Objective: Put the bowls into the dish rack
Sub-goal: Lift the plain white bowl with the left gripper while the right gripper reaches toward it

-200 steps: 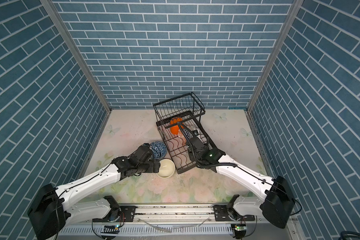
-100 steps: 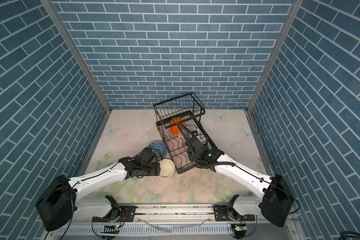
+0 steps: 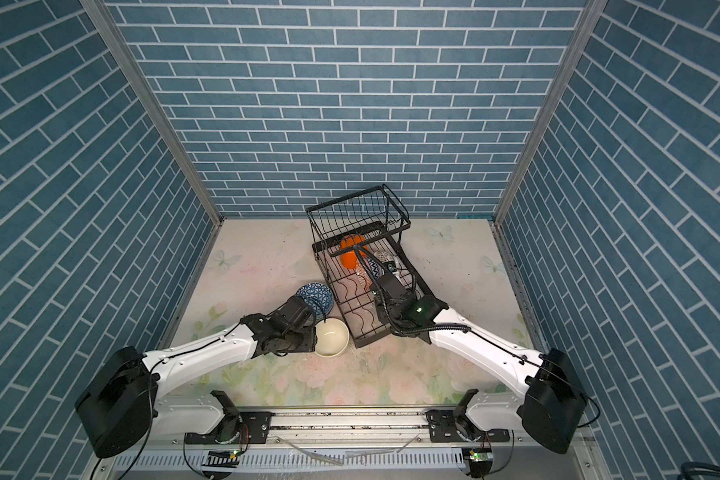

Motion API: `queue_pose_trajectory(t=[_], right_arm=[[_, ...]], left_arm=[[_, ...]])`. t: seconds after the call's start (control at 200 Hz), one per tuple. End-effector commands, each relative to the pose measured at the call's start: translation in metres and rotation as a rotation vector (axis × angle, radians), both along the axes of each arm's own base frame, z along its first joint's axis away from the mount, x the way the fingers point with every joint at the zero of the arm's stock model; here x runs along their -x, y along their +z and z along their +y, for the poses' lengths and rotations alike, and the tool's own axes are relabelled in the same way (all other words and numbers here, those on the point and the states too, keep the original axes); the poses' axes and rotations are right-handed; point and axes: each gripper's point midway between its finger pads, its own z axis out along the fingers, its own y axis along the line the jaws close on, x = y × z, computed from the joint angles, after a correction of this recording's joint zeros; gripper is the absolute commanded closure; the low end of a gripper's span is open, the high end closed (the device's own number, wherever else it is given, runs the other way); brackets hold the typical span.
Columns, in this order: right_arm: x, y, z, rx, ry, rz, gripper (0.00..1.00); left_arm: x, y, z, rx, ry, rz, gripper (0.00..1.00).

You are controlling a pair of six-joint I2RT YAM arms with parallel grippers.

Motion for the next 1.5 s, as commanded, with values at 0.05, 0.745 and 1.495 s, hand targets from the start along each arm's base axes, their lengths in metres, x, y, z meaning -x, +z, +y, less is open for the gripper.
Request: queue_pose_trajectory(t=[0.05,0.745,1.495], right_arm=[[0.0,-0.005,-0.001,0.001,-0.019,0.014,0.32],[-0.003,0.001,-0.001,0.015,-0.007,-0.006,0.32],[-0.003,0.007,0.018,-0.057,0.038,0.015,0.31]], left_arm=[[0.008,-0.005,0.016,-0.09,0.0,0.027,0.45],[0.01,-0.009,0.015,-0.111,-0.025,0.047,0.83],[0.001,0.081,-0.018,0.179,-0.143,-0.276,1.0]])
